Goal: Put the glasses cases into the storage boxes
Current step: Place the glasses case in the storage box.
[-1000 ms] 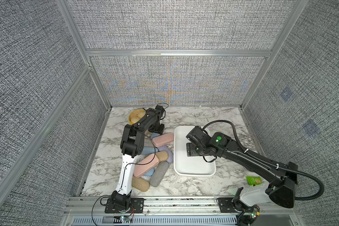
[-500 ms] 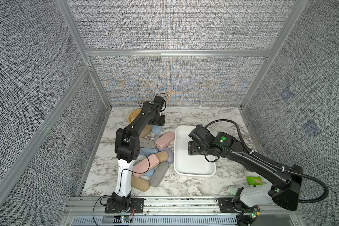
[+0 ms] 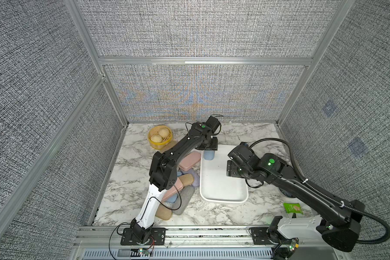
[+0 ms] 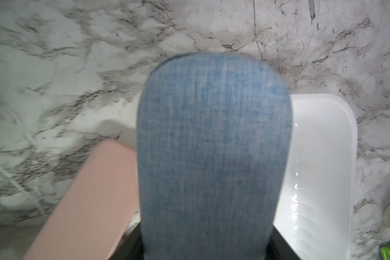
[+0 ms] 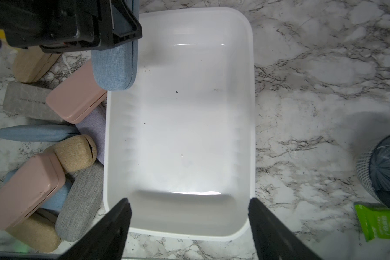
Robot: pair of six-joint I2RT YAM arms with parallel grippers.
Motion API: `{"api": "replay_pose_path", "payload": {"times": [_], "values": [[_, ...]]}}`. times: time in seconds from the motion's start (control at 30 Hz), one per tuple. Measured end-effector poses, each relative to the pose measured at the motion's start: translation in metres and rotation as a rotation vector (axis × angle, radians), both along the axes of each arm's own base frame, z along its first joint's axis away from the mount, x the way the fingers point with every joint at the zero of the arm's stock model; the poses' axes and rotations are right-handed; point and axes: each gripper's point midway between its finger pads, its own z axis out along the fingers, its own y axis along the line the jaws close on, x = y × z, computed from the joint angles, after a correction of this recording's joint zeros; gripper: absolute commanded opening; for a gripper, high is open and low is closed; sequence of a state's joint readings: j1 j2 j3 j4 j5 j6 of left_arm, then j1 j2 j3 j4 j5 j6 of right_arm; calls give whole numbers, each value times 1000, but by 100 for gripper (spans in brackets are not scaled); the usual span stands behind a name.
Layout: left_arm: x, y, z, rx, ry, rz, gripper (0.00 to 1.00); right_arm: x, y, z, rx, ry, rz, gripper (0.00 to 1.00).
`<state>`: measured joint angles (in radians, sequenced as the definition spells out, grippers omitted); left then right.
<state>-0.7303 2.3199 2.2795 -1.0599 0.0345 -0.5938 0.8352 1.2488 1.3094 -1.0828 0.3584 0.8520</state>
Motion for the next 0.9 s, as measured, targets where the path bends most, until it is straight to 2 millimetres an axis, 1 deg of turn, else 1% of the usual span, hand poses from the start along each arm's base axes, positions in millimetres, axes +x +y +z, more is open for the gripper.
{"api": "replay_pose_path", "payload": {"times": [0.07,0.17,0.3,0.37,0.43,0.53,0.9], "values": [[-4,-10,-5,-5,14,7,30,-4,-11,-2,-1,4,-21,84],[-12,-18,-14,-12,50,26,29,-8,-22,-5,0,9,-46,84],[-18,-16,-29,10,88,74,27,-11,-32,-7,2,16,-73,83],[-24,-15,-37,32,100,93,27,-12,-33,-8,4,16,-75,83],[-34,-16,-46,47,128,103,27,-12,-34,-8,7,17,-77,83],[-43,-16,-54,63,150,114,25,-13,-35,-10,8,21,-78,83],[-43,-13,-63,80,168,157,25,-16,-37,-17,9,37,-77,83]]}}
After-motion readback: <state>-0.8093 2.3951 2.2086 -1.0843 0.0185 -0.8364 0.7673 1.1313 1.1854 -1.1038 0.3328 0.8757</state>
